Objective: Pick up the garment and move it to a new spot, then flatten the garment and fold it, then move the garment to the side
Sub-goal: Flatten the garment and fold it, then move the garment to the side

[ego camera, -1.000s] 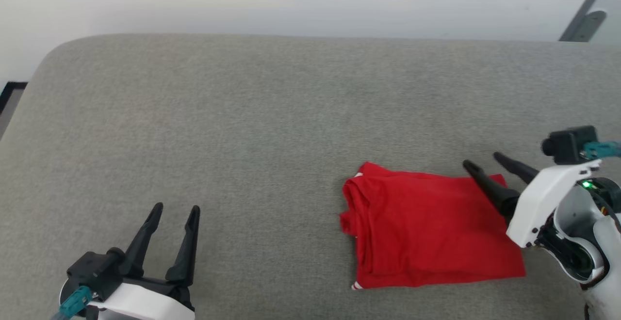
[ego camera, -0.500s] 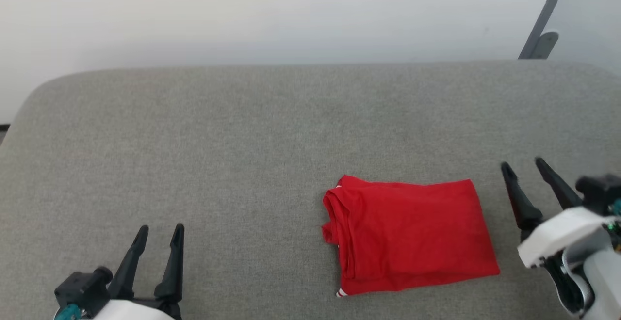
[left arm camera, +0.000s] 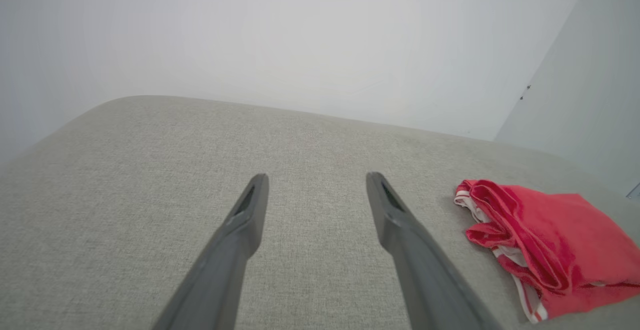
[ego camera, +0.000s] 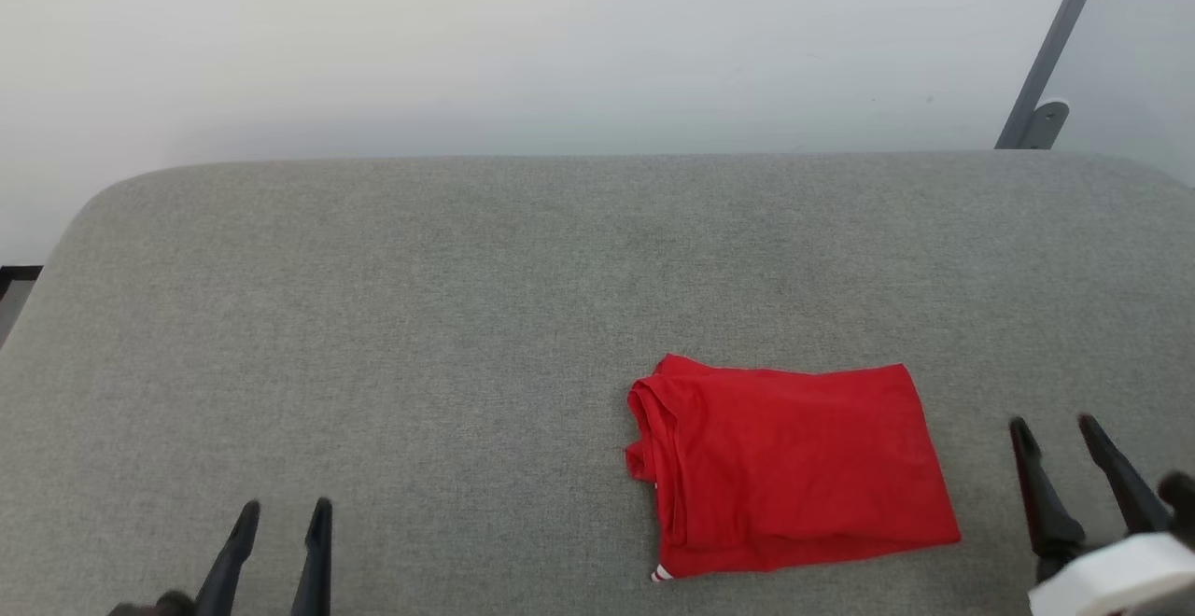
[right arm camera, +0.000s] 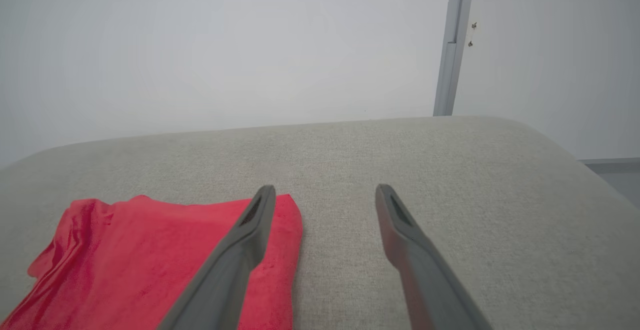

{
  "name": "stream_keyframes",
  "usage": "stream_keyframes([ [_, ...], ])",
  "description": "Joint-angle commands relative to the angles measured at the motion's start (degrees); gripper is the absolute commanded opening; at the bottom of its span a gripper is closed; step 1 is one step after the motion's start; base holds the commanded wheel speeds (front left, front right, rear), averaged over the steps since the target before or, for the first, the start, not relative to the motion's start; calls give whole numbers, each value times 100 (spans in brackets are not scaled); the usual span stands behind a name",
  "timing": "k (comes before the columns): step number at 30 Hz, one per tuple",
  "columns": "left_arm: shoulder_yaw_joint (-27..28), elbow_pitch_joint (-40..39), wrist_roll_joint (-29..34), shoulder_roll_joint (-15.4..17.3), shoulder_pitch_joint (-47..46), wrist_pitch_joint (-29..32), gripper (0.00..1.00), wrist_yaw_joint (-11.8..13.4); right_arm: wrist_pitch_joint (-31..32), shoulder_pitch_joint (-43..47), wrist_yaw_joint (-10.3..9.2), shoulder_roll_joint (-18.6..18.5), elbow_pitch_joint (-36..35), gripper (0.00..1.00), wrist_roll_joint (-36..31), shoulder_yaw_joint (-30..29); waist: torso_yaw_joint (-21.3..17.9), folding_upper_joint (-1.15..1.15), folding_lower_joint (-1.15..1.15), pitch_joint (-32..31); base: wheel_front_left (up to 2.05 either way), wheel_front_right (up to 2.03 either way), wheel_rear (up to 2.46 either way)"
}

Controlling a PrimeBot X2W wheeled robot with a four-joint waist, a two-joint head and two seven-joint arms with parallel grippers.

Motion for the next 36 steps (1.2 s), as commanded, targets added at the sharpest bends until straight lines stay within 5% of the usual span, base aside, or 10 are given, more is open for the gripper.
stream_keyframes([
  [1,48,-59,29,-32,98,-9,100,14,-26,106,-1,26,-68,100,-49,-54,-1,-1,0,-7,0,0,0],
  [19,7,-281,137,-106,195,-9,100,14,569,394,-1,175,-592,100,-133,-364,121,-1,0,32,0,0,0],
  [31,-426,-172,-38,-98,-491,-8,100,14,3535,-713,-1,-687,-576,100,219,375,485,-1,0,765,0,0,0],
  [36,-661,-108,-136,-118,-863,-8,100,14,5279,-1095,-2,-987,-738,100,684,396,716,-1,0,1073,0,0,0],
])
